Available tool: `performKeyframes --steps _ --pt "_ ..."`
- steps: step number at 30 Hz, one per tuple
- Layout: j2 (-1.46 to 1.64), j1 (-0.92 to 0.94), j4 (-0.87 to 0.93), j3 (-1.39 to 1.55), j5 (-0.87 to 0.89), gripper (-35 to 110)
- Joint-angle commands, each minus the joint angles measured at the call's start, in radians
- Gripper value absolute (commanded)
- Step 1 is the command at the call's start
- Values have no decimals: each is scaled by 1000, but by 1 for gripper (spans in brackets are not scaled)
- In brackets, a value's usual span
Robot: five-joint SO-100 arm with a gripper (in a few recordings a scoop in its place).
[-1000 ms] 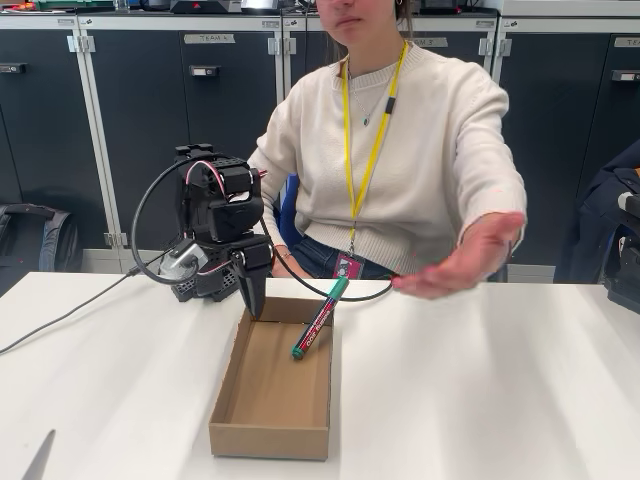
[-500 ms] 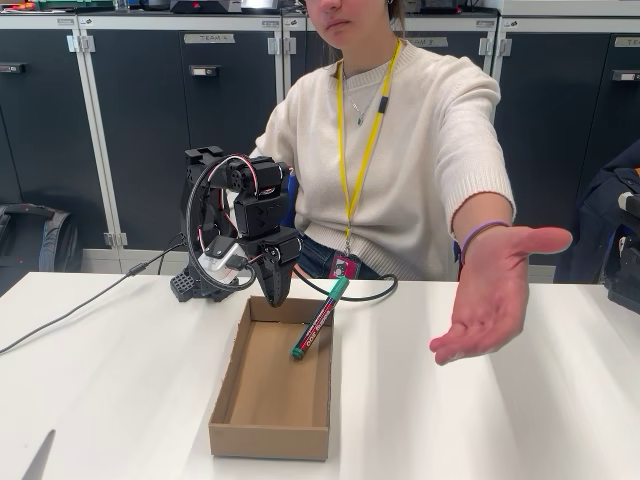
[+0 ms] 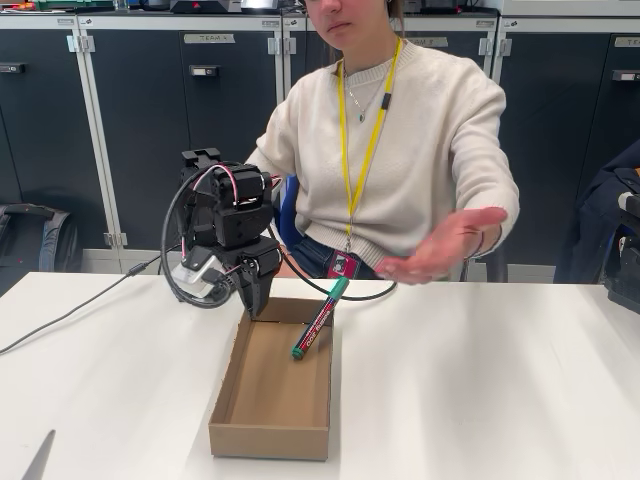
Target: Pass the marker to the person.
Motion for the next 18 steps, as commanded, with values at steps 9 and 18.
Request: performKeyframes --steps 9,18 --pt "35 -149 -218 29 262 0" --pt "8 -216 -270 35 287 -1"
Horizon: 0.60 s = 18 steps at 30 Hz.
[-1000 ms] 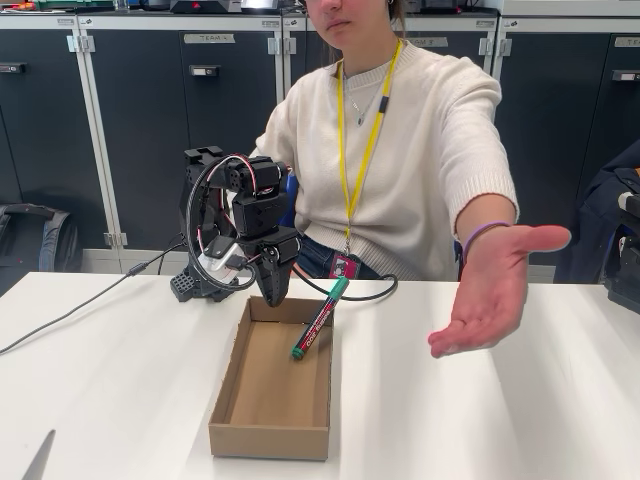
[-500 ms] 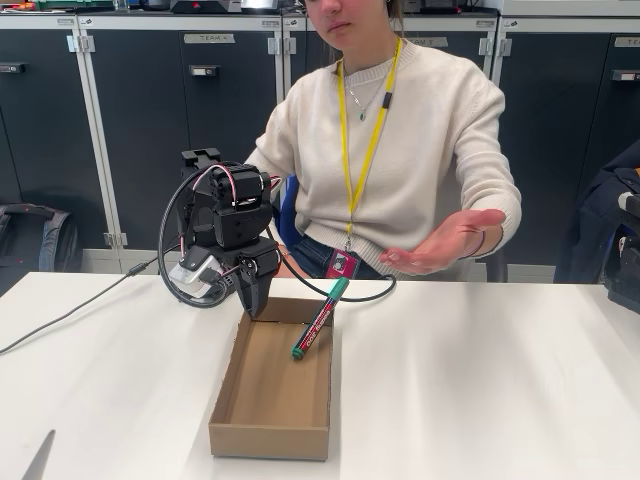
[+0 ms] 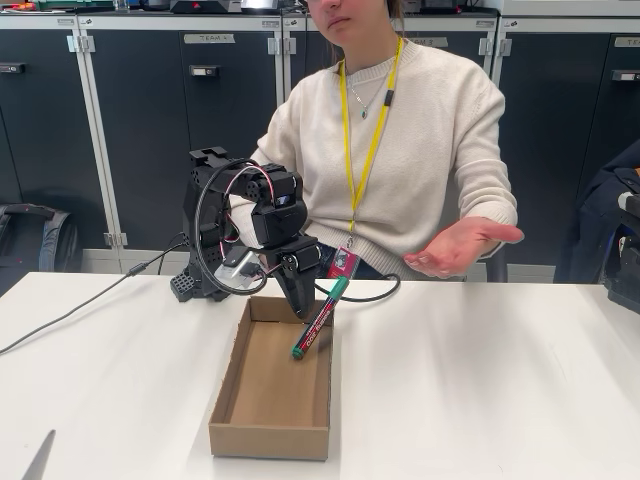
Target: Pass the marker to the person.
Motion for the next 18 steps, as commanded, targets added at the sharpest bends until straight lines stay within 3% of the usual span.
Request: performKeyframes --steps 1,11,18 --pt "11 -17 0 -14 -28 -1" --pt "-135 32 110 -112 -304 0" --pt "-202 66 124 -195 -371 3"
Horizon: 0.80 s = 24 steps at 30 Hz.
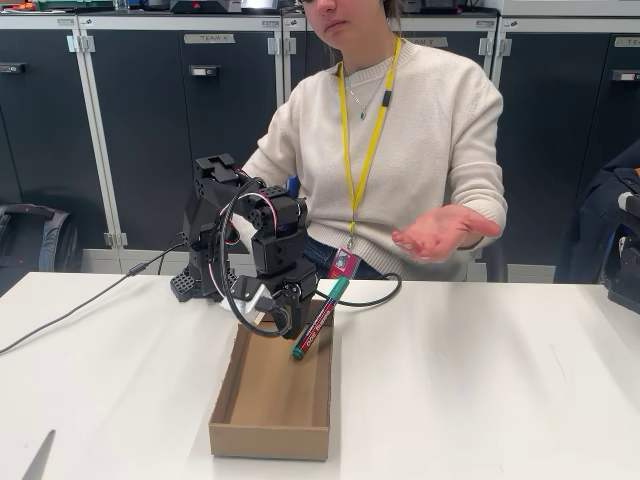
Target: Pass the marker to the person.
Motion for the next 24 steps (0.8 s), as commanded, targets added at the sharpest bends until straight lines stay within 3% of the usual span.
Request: performKeyframes --steps 1,17,24 --pt "-9 2 31 -100 -28 4" --pt "-81 35 20 -156 -75 9" --pt "-43 -34 21 -132 -98 9"
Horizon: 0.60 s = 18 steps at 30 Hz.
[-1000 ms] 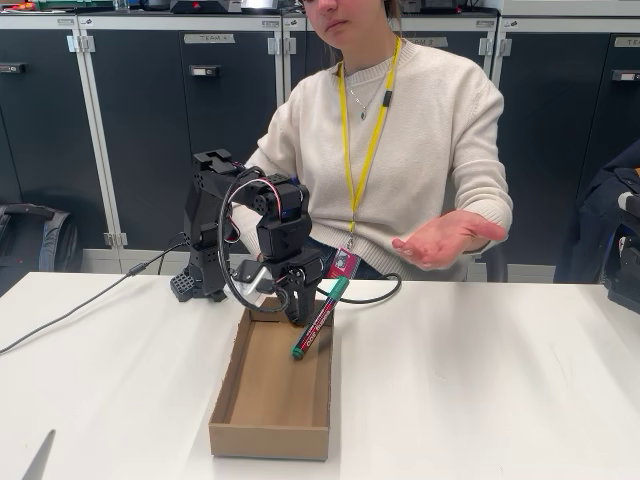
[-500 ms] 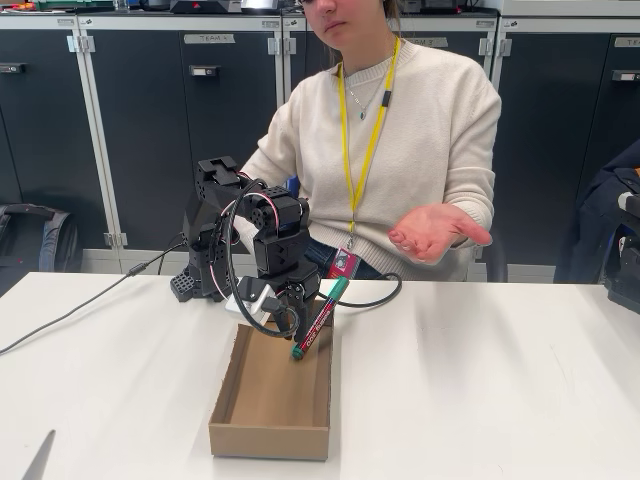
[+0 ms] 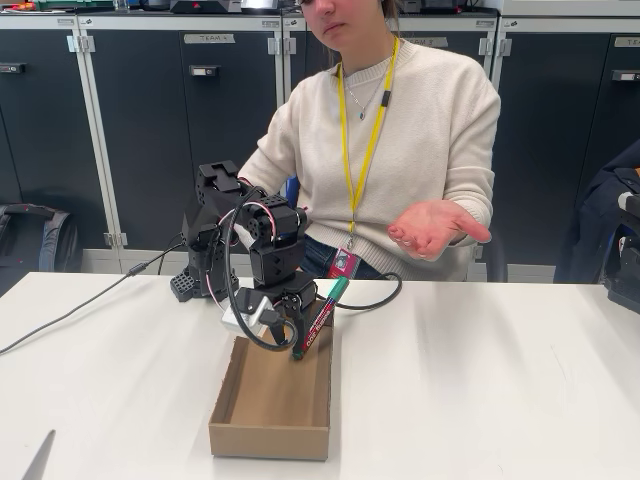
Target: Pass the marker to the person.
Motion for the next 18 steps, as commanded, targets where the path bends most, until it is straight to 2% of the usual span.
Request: performKeyframes --steps 1,18 --pt "63 -41 -5 -18 -9 9" --pt "109 -265 -23 11 55 9"
